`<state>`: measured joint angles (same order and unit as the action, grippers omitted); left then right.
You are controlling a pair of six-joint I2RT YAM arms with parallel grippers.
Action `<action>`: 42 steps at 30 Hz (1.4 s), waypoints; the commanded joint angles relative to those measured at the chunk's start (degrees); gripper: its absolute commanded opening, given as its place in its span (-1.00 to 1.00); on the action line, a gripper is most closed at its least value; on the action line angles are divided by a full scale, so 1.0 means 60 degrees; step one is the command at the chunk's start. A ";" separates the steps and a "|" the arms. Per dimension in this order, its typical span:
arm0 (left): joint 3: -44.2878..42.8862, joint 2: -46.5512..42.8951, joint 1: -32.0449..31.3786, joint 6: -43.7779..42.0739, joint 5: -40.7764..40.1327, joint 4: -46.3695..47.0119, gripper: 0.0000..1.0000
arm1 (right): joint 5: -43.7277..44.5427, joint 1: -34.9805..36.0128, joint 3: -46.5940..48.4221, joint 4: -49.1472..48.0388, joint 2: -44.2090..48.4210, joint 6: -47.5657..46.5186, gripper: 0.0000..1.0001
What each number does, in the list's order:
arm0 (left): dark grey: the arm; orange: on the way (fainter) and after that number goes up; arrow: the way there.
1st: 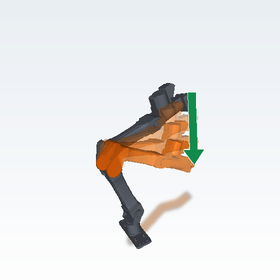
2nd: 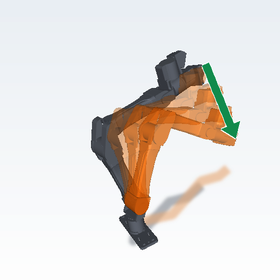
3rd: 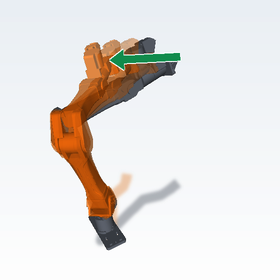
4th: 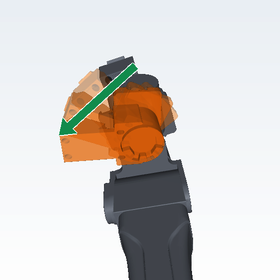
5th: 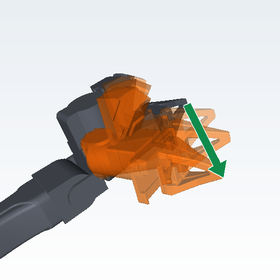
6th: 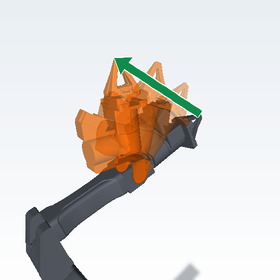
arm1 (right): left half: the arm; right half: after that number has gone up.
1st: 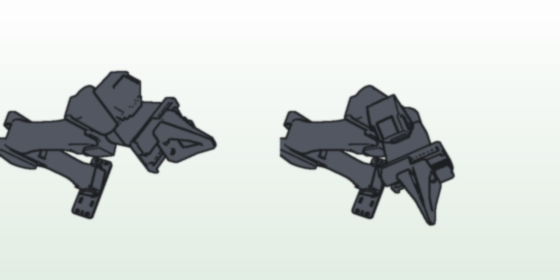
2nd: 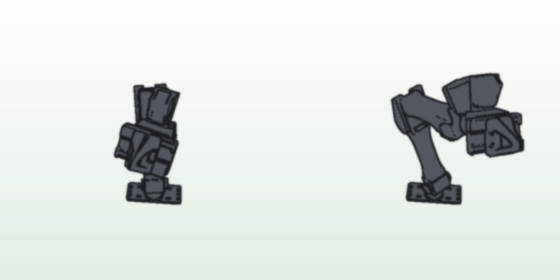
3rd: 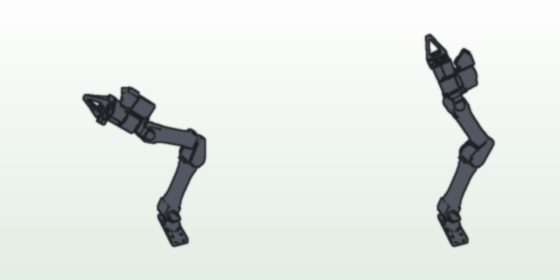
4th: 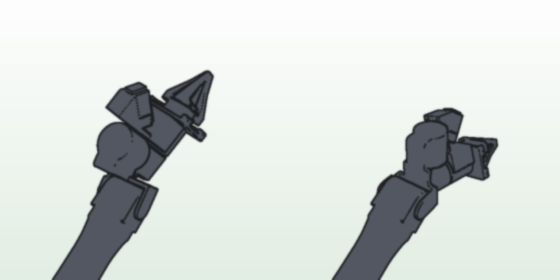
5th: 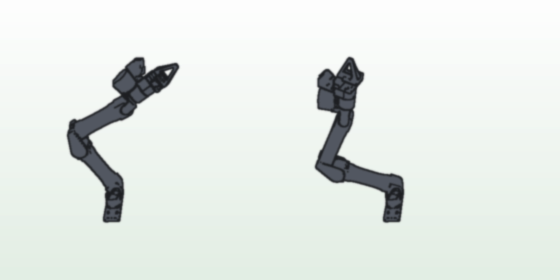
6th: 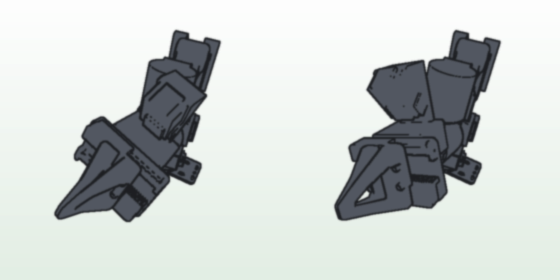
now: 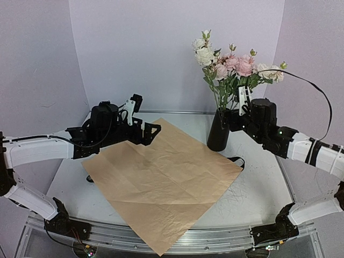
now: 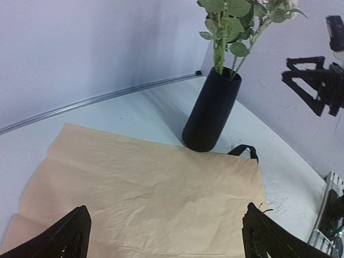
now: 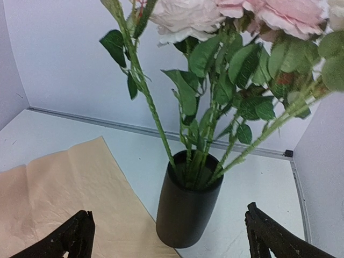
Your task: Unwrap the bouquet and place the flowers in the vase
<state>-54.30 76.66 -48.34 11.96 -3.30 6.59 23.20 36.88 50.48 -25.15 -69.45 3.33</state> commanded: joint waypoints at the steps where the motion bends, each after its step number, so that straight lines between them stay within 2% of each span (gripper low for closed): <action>1: 0.0012 -0.0045 0.0010 -0.0556 -0.1286 0.0285 0.99 | 0.0410 -0.0010 -0.1734 -0.2583 0.0927 -0.0385 0.97; 4: 0.0151 0.0043 0.0014 -0.0633 -0.1504 0.0293 1.00 | 0.0305 -0.0010 -0.2513 -0.2809 0.1018 -0.0911 0.97; 10: 0.0394 0.0341 0.0054 -0.0255 -0.2549 0.0379 0.99 | 0.0385 -0.0010 -0.3483 -0.2630 0.1346 -0.0290 0.97; 13: 0.0932 0.0208 0.0473 0.0204 -0.1865 0.0886 0.99 | 0.0631 -0.0024 -0.3930 -0.2765 0.1381 -0.0203 0.97; 15: 0.1590 0.0003 0.1150 0.0769 -0.1056 0.1509 0.99 | 0.0283 -0.0243 -0.4212 -0.2971 0.1427 -0.0073 0.97; 18: 0.2139 -0.0077 0.2008 0.1205 -0.0759 0.1938 0.99 | -0.0614 -0.1247 -0.4536 -0.3129 0.1616 0.0396 0.97; 23: 0.2725 -0.0445 0.2599 0.1379 -0.1789 0.2174 0.99 | -0.0921 -0.3201 -0.5111 -0.3658 0.2235 0.1188 0.97; 26: 0.3505 -0.0882 0.3133 0.1010 -0.1785 0.3122 0.99 | -0.1007 -0.4386 -0.5356 -0.3811 0.2441 0.1358 0.96; 29: 0.4207 -0.1163 0.3433 0.0388 -0.2512 0.4084 0.99 | -0.1386 -0.5088 -0.5541 -0.4174 0.2396 0.0844 0.96; 33: 0.4648 -0.1157 0.3599 -0.0916 -0.3597 0.4743 0.99 | -0.2938 -0.5183 -0.5665 -0.5046 0.1713 -0.0561 0.94; 36: 0.5043 -0.1102 0.3857 -0.1221 -0.4099 0.5450 0.99 | -0.3163 -0.5189 -0.5860 -0.6315 0.0756 -0.1064 0.91; 38: 0.5294 -0.0894 0.4166 -0.1351 -0.4035 0.5940 0.99 | -0.2935 -0.5187 -0.6286 -0.8185 -0.0097 -0.1273 0.92; 42: 0.5296 -0.0090 0.5059 -0.1428 -0.3423 0.6522 0.99 | -0.2983 -0.5395 -0.6368 -0.9295 -0.1403 -0.1176 0.92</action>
<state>-22.81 72.20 -22.36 5.99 -24.18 37.43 6.81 5.53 13.47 -65.49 -72.28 -1.55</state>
